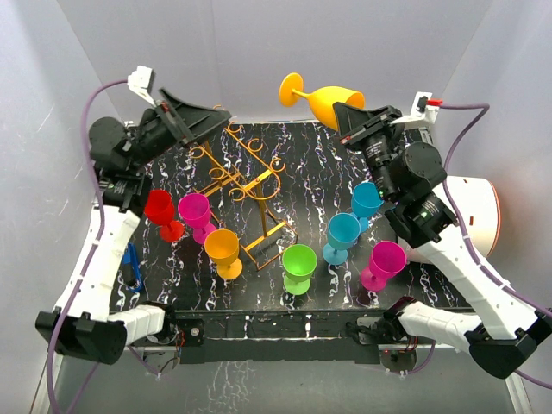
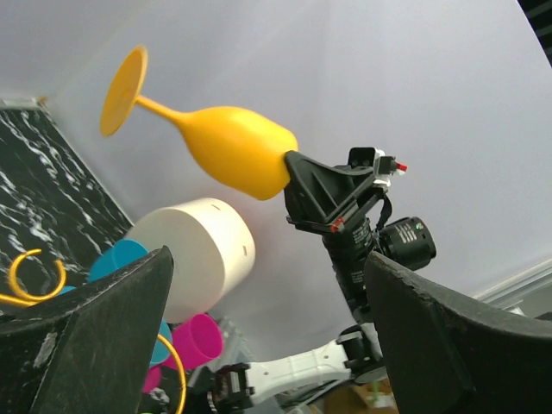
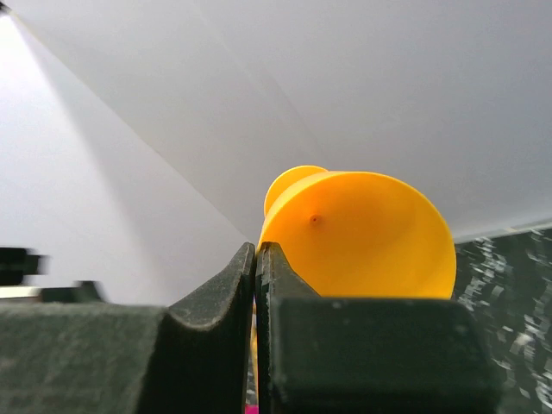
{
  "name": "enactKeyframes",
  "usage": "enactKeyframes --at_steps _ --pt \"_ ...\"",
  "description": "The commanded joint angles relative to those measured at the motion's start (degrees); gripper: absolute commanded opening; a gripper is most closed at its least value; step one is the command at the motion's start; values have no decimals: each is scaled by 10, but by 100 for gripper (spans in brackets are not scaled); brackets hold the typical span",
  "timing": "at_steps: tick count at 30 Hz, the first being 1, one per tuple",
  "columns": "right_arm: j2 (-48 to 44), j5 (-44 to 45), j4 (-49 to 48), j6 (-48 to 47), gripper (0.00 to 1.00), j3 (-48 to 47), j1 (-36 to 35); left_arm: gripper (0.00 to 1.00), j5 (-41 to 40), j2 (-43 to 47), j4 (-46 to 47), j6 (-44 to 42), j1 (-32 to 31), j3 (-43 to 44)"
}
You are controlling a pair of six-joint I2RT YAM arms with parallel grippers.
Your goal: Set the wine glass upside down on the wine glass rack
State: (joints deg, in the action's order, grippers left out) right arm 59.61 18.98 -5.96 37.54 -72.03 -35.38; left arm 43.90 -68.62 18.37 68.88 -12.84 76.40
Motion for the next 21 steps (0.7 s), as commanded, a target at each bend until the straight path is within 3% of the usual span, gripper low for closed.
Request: enactKeyframes --at_steps 1,3,16,21 --pt "-2 -37 -112 61 0 6 -2 94 -62 -23 17 43 -62 43" --pt "6 -57 -114 71 0 -4 -2 99 -96 -39 10 64 -77 54" --pt "44 -134 -126 129 0 -38 -2 99 -276 -56 -16 87 -120 64" --pt "60 -144 -146 153 0 -44 -2 96 -313 -54 54 121 -129 41"
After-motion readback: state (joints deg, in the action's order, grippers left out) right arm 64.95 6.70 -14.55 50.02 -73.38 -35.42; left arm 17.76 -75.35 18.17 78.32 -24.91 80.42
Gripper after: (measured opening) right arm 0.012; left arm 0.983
